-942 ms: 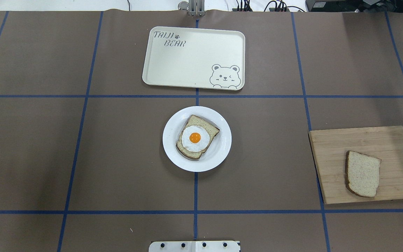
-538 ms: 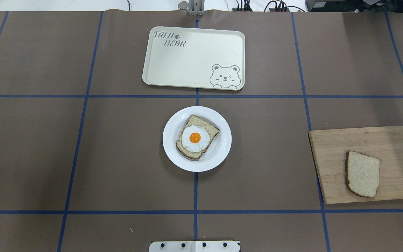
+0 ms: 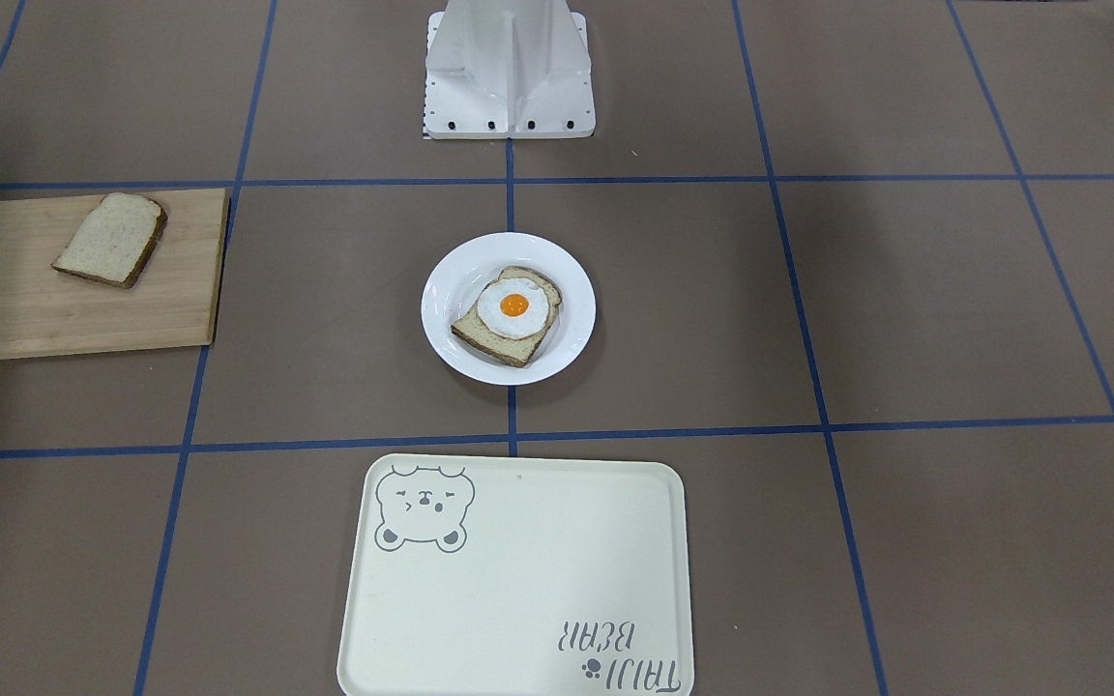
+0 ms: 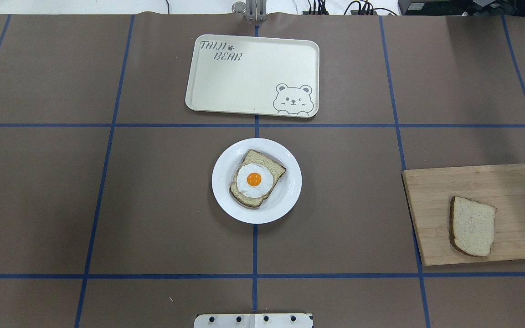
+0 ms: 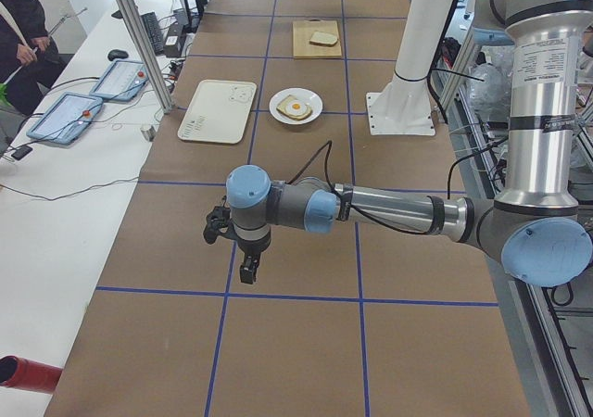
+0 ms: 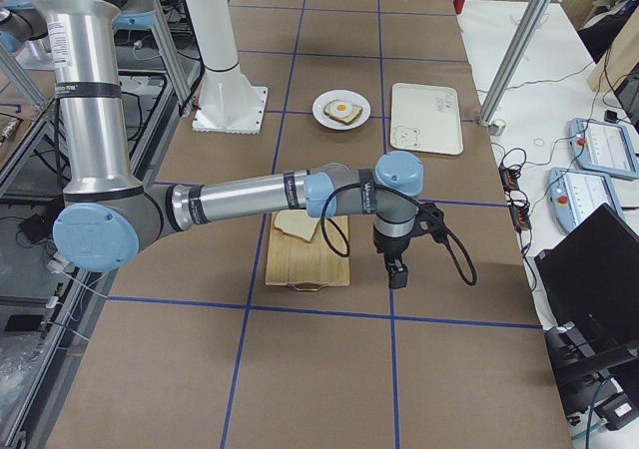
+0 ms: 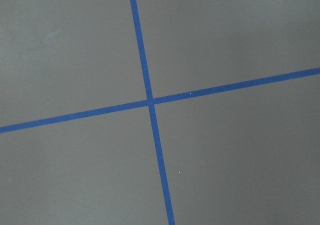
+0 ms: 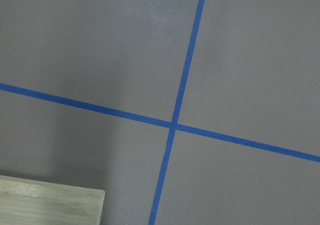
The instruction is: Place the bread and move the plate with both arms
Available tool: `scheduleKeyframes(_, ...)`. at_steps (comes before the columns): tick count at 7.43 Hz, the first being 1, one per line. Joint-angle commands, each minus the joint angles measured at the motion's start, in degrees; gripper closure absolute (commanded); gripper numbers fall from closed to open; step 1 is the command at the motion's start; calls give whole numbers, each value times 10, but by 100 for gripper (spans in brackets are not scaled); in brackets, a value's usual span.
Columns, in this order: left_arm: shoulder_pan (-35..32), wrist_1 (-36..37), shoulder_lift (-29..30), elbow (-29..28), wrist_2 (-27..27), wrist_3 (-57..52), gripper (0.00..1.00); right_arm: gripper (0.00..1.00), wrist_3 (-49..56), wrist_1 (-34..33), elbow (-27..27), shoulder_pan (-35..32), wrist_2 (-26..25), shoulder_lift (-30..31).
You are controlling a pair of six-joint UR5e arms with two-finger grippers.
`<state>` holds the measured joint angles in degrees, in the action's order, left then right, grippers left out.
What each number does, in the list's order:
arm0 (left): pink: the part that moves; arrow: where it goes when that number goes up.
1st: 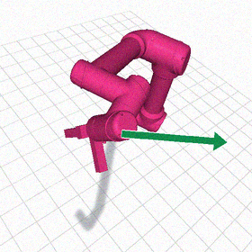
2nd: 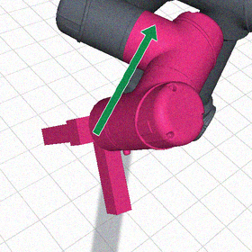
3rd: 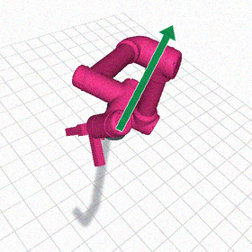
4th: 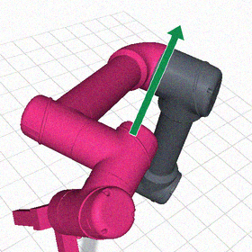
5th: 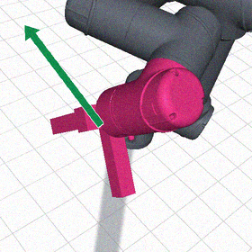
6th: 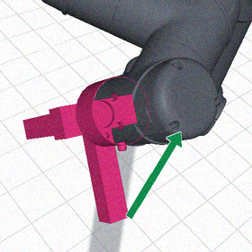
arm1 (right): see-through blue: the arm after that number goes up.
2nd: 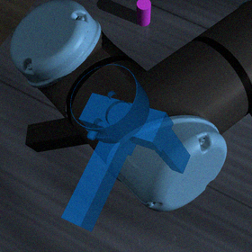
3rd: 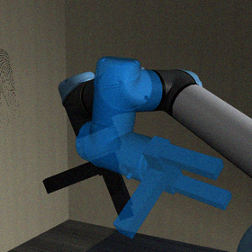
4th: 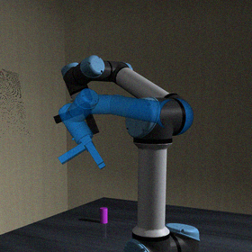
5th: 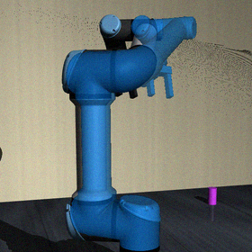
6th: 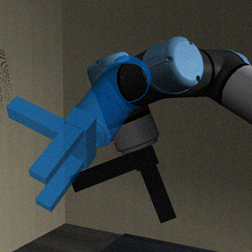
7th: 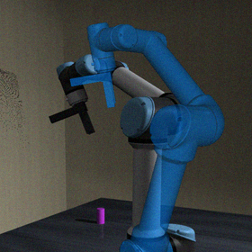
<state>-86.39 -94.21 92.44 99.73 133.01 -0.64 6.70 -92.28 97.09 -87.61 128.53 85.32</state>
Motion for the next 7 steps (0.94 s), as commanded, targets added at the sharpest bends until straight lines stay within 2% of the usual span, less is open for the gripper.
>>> scheduleKeyframes(1,-2,-13,10,0,2,-1,1,0,-7,83,12,0,10,18)
scheduleKeyframes(3,-2,-39,7,-1,1,-1,1,0,-127,129,15,20,60,44)
scheduleKeyframes(4,-2,-60,4,-4,1,2,1,0,-214,207,16,48,68,84)
scheduleKeyframes(6,-2,-61,-1,-5,1,0,1,0,-456,446,15,129,59,157)
scheduleKeyframes(7,-2,-61,-2,-5,1,1,1,0,-529,528,17,159,58,191)
